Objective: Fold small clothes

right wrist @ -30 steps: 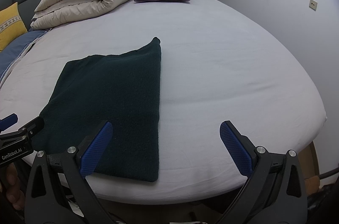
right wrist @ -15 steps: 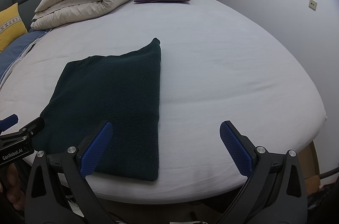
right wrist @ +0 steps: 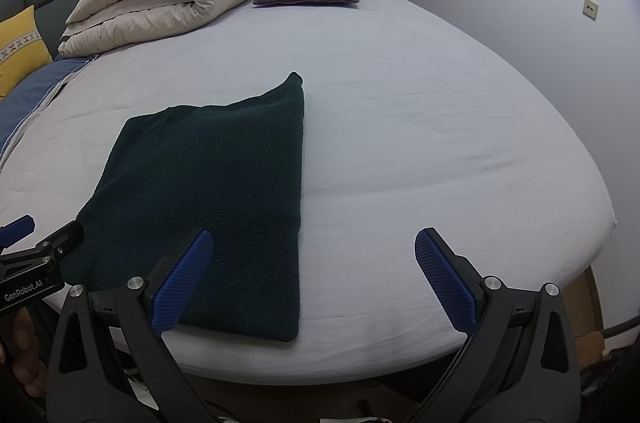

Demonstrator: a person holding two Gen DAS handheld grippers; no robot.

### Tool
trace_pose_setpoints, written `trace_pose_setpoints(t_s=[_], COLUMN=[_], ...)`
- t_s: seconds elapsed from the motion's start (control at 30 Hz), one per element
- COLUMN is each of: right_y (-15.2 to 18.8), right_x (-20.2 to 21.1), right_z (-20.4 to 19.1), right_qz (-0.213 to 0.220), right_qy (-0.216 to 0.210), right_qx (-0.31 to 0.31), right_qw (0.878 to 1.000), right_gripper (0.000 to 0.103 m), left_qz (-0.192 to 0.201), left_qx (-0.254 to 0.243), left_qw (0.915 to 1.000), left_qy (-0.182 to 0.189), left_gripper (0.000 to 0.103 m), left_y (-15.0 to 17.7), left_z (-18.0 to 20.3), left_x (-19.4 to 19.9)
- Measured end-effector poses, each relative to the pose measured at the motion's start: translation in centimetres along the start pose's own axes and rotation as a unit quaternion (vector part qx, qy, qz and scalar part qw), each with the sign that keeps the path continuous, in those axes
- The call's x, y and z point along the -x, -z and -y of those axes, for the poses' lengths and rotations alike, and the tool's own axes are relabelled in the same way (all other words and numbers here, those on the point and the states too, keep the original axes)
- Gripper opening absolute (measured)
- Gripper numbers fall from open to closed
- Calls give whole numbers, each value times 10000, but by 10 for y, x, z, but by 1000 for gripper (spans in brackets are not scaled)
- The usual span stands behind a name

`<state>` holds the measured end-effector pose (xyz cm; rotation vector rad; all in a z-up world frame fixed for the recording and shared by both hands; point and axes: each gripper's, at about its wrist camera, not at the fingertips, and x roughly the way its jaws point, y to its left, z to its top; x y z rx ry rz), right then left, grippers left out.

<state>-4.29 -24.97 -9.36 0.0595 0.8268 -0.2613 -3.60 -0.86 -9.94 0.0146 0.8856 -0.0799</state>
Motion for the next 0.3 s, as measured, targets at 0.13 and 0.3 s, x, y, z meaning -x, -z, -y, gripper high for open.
trace_pose_setpoints(t_s=[0.13,0.3], right_y=[0,-1], right_x=[0,3], right_z=[0,-2], right_qz=[-7,-18], right_qy=[4,4], right_qx=[-2,-1], right_qw=[10000,10000], right_gripper=[103,103], left_qz=[3,78], left_qx=[11,-71], left_qw=[10000,9999], left_qy=[-17,-57], left_gripper=[103,103], left_y=[0,-1], left_z=[-1,1], left_x=[1,3])
